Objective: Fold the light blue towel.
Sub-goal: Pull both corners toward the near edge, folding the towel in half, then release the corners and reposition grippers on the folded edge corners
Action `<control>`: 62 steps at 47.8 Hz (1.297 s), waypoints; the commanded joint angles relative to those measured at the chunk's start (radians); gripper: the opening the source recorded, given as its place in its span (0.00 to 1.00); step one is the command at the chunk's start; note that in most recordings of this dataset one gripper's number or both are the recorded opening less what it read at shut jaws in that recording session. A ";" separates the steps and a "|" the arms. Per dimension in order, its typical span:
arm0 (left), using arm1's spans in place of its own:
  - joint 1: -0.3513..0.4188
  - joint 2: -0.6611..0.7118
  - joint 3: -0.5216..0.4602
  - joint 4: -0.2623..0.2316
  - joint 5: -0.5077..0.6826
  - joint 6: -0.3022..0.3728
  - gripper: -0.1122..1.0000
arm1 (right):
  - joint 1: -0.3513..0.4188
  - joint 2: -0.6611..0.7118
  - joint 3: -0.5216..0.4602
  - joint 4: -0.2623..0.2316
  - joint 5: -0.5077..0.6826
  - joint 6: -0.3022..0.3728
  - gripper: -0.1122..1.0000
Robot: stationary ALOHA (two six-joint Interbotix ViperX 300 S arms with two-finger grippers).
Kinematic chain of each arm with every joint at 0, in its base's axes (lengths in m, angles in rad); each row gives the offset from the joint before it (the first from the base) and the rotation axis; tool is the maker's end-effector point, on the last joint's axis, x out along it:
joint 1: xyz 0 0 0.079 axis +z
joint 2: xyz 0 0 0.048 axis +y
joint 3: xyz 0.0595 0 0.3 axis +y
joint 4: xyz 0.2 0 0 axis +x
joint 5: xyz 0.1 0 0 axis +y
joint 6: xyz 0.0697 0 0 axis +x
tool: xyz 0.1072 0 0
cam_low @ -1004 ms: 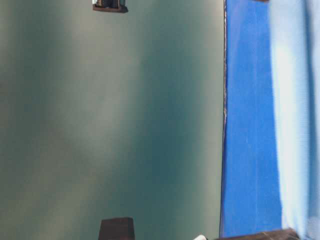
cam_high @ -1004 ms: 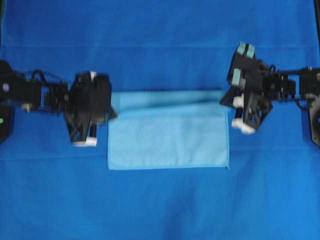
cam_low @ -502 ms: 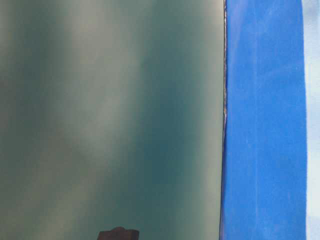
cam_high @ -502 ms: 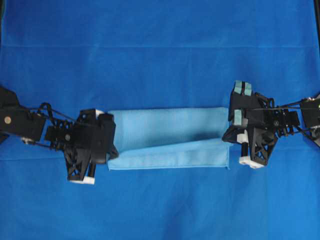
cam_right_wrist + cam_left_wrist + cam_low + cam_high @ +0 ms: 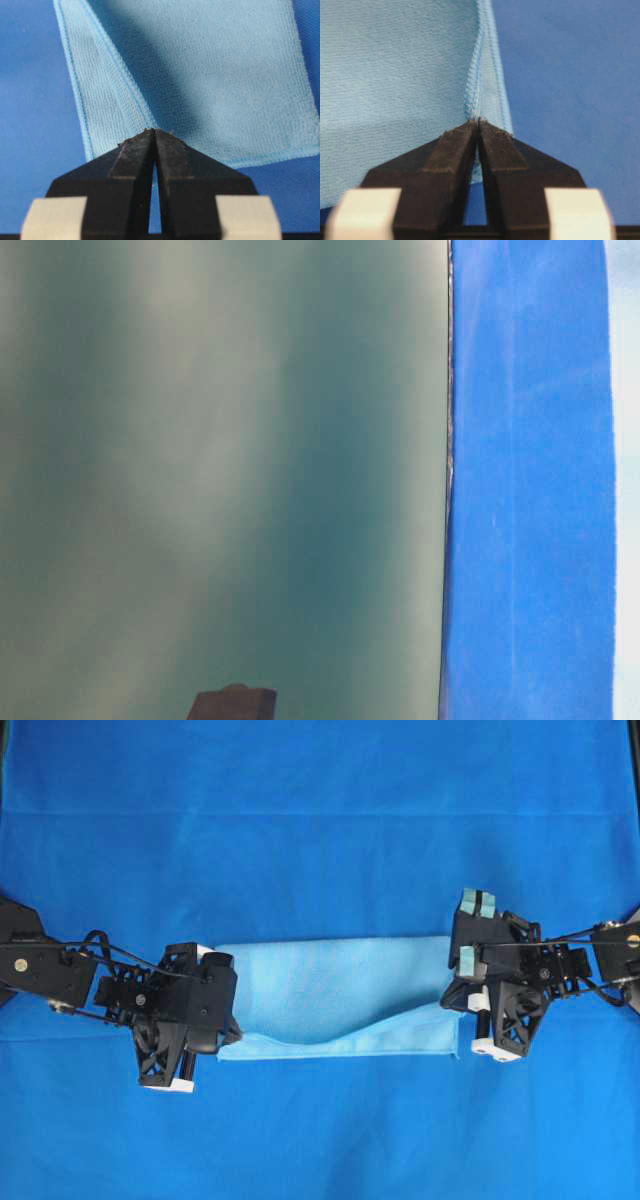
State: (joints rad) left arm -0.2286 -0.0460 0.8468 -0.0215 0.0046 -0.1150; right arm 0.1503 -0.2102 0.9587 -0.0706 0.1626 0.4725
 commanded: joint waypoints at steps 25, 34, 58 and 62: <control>0.121 -0.115 0.003 0.000 0.054 0.063 0.79 | -0.100 -0.104 -0.026 -0.080 0.049 -0.011 0.66; 0.236 -0.094 0.009 0.000 0.041 0.109 0.79 | -0.229 -0.058 -0.020 -0.118 0.044 -0.011 0.66; 0.314 0.040 0.061 0.000 -0.064 0.143 0.77 | -0.276 0.107 0.005 -0.137 -0.060 -0.003 0.65; 0.314 0.044 0.066 0.000 -0.066 0.143 0.77 | -0.276 0.118 0.011 -0.133 -0.067 0.000 0.65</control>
State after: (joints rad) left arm 0.0828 0.0046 0.9189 -0.0215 -0.0506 0.0261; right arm -0.1243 -0.0905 0.9725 -0.2056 0.1089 0.4709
